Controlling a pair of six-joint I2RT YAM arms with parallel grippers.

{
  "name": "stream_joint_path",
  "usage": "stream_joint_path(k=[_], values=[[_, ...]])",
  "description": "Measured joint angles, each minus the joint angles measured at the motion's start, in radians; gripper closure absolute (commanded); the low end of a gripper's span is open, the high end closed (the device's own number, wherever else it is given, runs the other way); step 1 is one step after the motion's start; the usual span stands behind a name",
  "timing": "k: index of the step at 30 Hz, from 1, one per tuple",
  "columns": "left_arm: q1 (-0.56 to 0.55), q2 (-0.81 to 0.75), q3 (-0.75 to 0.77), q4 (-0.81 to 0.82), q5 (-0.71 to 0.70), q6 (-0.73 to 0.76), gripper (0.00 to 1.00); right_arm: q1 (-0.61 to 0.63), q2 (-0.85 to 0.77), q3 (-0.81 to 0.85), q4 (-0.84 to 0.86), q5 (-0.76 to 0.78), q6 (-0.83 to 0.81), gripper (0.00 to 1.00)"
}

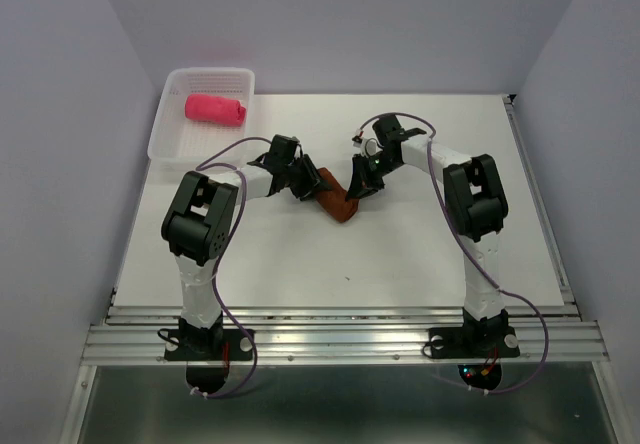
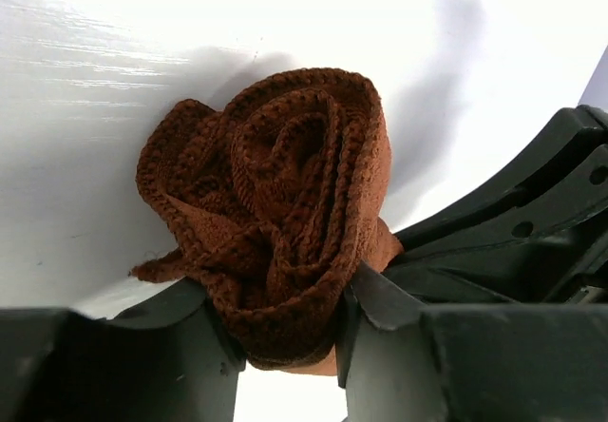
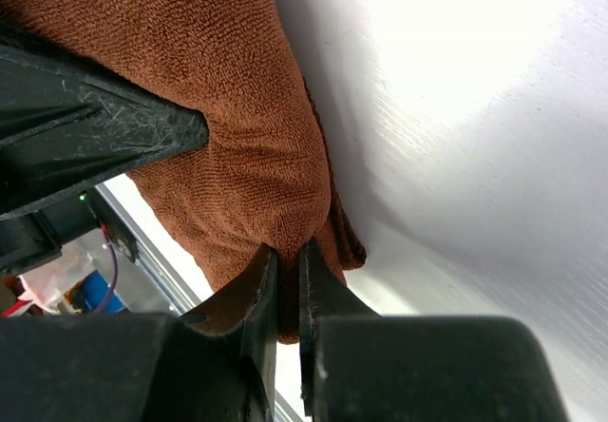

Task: Roll the towels
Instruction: Place the rolled towel into the container

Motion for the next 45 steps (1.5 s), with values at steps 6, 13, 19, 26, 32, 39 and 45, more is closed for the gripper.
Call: stream_joint_path(k=[6,13,19,26,32,39,45], values=[[-0.001,0.0,0.0,0.007,-0.014,-0.021,1.0,0.005,-0.037,-0.004,0.001,0.061,0.001,0.61],[-0.001,-0.026,-0.002,-0.005,-0.057,-0.032,1.0,0.014,-0.215,-0.07,0.043,0.209,0.035,0.38],[0.001,-0.152,-0.01,-0.016,-0.125,-0.032,1.0,0.013,-0.509,-0.164,0.14,0.372,0.116,0.0],[0.047,-0.331,-0.009,-0.013,-0.166,-0.024,1.0,0.013,-0.79,-0.29,0.222,0.552,0.201,0.0],[0.191,-0.41,0.021,-0.002,-0.178,0.041,1.0,0.013,-0.844,-0.332,0.232,0.668,0.22,0.0],[0.367,-0.415,0.087,0.061,-0.164,0.156,1.0,0.013,-0.827,-0.339,0.233,0.701,0.218,0.0],[0.504,-0.348,0.138,0.134,-0.078,0.219,1.0,0.013,-0.781,-0.339,0.235,0.703,0.213,0.0]])
